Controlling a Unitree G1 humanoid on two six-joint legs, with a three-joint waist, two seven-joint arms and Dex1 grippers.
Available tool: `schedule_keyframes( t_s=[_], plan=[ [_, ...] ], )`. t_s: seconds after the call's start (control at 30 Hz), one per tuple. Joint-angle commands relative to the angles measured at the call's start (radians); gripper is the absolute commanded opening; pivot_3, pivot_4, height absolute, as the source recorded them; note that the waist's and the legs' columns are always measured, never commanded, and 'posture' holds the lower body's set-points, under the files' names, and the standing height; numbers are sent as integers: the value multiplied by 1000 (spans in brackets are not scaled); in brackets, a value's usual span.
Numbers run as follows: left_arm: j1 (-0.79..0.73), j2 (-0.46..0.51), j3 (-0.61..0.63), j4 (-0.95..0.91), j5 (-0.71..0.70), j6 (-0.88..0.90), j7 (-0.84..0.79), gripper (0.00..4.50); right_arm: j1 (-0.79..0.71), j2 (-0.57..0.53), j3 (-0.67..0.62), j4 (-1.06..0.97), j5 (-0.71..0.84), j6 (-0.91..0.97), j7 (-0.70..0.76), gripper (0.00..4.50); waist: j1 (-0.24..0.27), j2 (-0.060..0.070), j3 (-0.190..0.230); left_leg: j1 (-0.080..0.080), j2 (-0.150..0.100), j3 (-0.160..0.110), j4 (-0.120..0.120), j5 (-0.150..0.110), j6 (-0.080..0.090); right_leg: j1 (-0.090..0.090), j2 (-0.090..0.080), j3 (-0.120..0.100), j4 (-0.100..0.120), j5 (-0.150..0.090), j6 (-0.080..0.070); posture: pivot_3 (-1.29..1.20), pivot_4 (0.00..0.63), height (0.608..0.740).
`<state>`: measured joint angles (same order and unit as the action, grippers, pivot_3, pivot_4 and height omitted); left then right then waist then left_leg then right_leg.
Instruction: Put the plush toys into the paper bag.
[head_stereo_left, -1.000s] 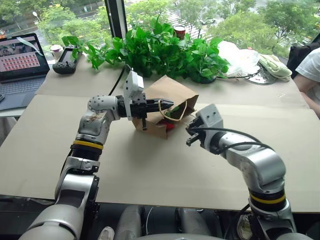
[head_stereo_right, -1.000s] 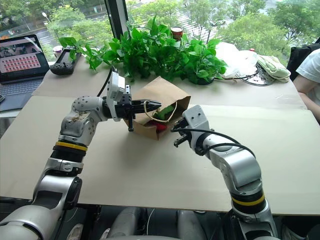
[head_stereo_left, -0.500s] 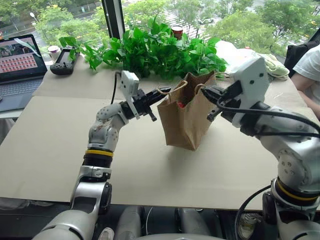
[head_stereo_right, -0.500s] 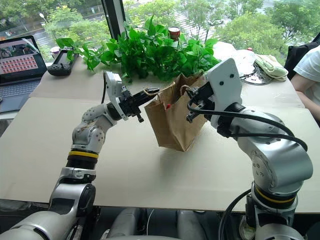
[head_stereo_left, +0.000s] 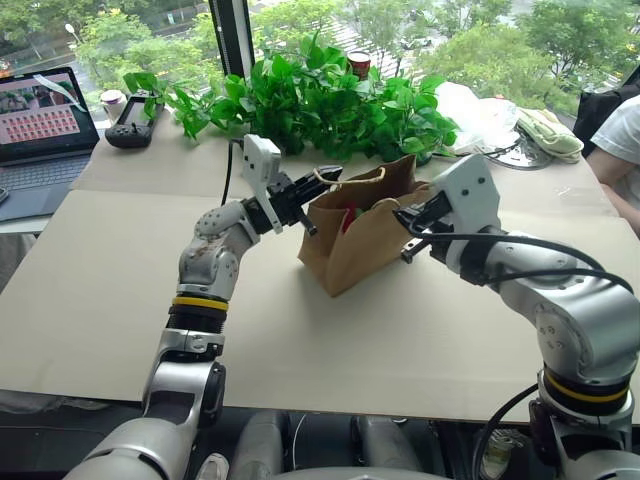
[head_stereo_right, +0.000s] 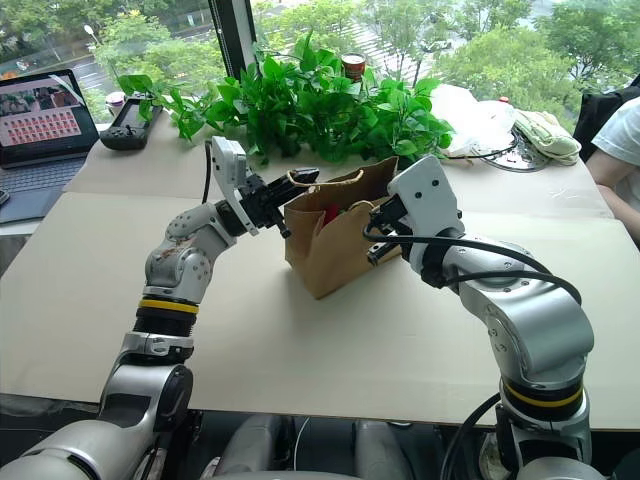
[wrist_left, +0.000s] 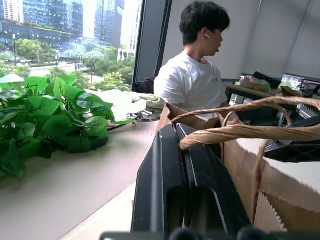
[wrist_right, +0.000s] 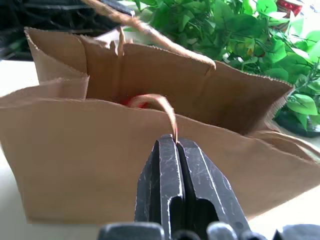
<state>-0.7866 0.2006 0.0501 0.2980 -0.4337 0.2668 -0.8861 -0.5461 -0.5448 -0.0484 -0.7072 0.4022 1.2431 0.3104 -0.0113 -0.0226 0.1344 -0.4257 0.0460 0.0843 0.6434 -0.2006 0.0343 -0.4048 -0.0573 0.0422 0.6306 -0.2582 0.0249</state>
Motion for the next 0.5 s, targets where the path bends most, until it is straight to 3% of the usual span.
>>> schedule_keyframes(
  t_s=[0.03,0.33,0.43,0.5],
  plan=[
    [-25,0,-11,5,-7,2,-21,0,-23,1,-23,-9,-15,-10,-24,34,-2,0,0,0,0,0,0,0,0,0,0,0,0,0,0,0,150,740],
    [5,23,-29,29,0,40,-36,0,-13,49,-5,-21,-4,2,-50,34,-2,0,0,0,0,0,0,0,0,0,0,0,0,0,0,0,150,740],
    [8,30,-27,32,0,47,-37,709,-22,63,-2,-20,-2,-3,-53,751,-2,0,0,0,0,0,0,0,0,0,0,0,0,0,0,0,150,740],
    [11,37,-27,23,-7,59,-45,1474,-26,71,-4,-23,4,-5,-52,1427,-1,0,0,0,0,0,0,0,0,0,0,0,0,0,0,0,150,740]
  ],
)
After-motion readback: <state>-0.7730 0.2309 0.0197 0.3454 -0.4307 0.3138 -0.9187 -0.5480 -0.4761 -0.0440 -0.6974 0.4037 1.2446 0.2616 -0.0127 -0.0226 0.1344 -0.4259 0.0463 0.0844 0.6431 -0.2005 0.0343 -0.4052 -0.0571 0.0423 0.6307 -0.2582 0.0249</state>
